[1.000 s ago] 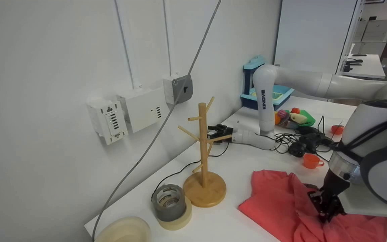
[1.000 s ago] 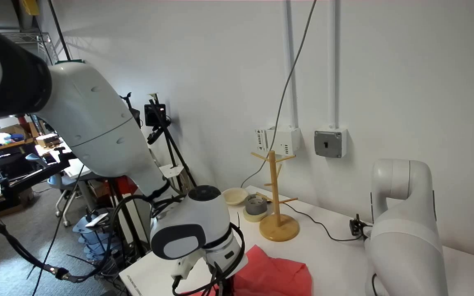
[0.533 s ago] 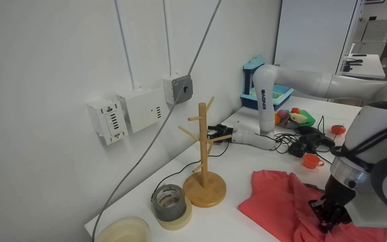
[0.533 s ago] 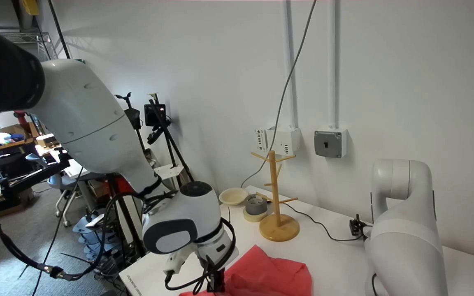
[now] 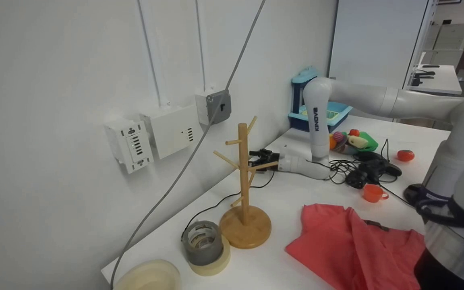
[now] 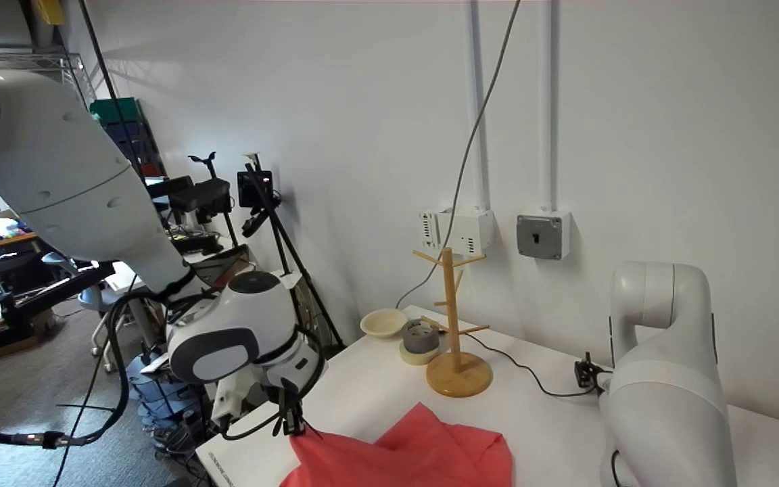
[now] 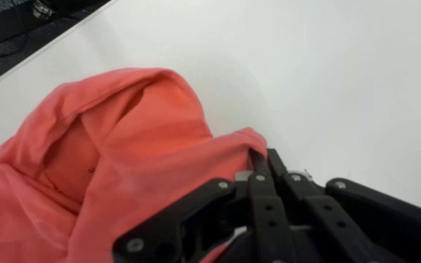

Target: Unfold the cloth on the table

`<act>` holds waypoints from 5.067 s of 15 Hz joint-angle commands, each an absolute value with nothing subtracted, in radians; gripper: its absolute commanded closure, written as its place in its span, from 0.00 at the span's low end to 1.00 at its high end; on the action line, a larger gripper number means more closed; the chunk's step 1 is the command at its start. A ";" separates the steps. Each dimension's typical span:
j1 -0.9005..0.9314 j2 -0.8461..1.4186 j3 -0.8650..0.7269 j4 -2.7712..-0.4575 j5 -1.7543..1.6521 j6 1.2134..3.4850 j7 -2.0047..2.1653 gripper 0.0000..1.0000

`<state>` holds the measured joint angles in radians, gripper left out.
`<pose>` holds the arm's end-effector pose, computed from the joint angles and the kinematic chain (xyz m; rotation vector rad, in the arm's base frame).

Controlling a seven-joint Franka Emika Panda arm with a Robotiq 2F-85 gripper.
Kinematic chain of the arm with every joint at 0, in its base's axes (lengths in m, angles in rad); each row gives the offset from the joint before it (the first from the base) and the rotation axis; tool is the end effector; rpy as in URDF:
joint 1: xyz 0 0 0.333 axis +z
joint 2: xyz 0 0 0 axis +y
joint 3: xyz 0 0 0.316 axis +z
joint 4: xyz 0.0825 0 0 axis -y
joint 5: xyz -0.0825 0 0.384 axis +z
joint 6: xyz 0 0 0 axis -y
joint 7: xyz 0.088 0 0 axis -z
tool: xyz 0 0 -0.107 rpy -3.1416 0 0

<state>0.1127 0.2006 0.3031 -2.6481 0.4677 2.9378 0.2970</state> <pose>0.3983 0.1511 0.1840 -2.9063 0.5054 -0.0248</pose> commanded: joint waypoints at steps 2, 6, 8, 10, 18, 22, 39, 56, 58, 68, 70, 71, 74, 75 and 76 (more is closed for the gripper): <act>0.083 0.136 0.447 -2.645 0.647 2.835 0.054 0.99; 0.137 0.137 0.440 -2.647 0.714 2.720 -0.078 0.99; 0.158 0.151 0.427 -2.650 0.694 2.685 -0.100 0.99; 0.182 0.172 0.416 -2.654 0.653 2.675 -0.094 0.99; 0.232 0.198 0.429 -2.641 0.590 2.632 -0.069 0.36; 0.241 0.186 0.403 -2.627 0.543 2.593 -0.043 0.07; 0.159 0.236 0.065 -2.350 0.129 2.509 0.351 0.00; 0.156 0.395 -0.055 -2.250 0.134 2.612 0.528 0.00; 0.173 0.415 -0.082 -2.243 0.107 2.631 0.576 0.00; 0.202 0.528 -0.174 -2.161 0.058 2.688 0.737 0.16; 0.208 0.548 -0.187 -2.141 0.048 2.687 0.754 0.30; 0.211 0.557 -0.192 -2.133 0.042 2.688 0.762 0.31; 0.219 0.584 -0.205 -2.107 0.026 2.688 0.781 0.49; 0.221 0.592 -0.206 -2.099 0.026 2.688 0.786 0.53; 0.222 0.600 -0.206 -2.091 0.029 2.687 0.789 0.55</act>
<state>0.2008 0.5606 -0.1832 -2.1326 0.0588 2.6774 0.7463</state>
